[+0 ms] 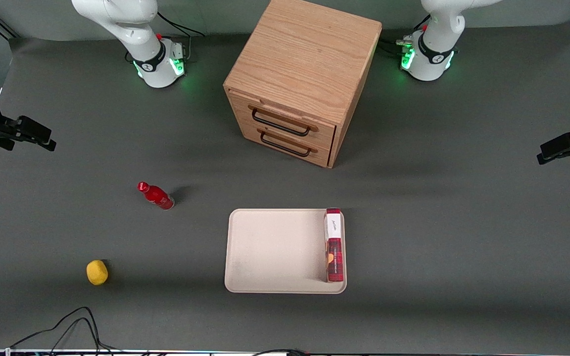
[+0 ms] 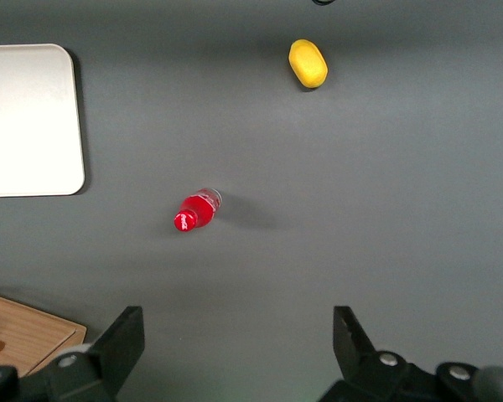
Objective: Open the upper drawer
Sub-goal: 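Lift the right gripper from its rest pose toward the wooden cabinet, then move the open right gripper to the upper drawer's black handle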
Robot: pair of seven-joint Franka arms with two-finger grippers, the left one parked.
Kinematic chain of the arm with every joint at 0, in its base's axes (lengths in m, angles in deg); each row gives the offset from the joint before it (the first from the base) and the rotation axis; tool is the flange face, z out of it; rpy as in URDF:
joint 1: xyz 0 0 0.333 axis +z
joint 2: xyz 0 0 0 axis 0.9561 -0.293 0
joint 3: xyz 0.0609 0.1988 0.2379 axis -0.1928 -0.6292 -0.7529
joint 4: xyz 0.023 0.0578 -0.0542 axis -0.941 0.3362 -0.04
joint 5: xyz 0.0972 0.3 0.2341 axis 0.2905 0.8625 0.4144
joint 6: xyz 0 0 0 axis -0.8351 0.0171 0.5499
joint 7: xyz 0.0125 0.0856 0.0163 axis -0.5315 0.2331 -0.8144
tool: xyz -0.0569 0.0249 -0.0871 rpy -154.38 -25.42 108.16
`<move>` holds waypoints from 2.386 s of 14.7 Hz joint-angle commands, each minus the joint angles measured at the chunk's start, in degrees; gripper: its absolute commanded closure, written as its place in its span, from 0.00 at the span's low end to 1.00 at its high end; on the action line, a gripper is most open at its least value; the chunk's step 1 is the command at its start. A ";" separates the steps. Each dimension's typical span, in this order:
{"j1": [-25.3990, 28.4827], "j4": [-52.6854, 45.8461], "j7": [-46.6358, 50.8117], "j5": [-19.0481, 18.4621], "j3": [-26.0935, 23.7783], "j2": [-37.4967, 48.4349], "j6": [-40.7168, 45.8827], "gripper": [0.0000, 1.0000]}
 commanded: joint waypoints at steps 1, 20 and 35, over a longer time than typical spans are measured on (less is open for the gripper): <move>0.07 1.85 1.03 -0.69 0.04 1.53 -1.28 0.00; 13.43 -6.85 -0.99 0.10 -21.04 -9.79 -3.04 0.00; 20.82 -10.37 -15.48 -0.16 -29.32 -21.84 -12.18 0.00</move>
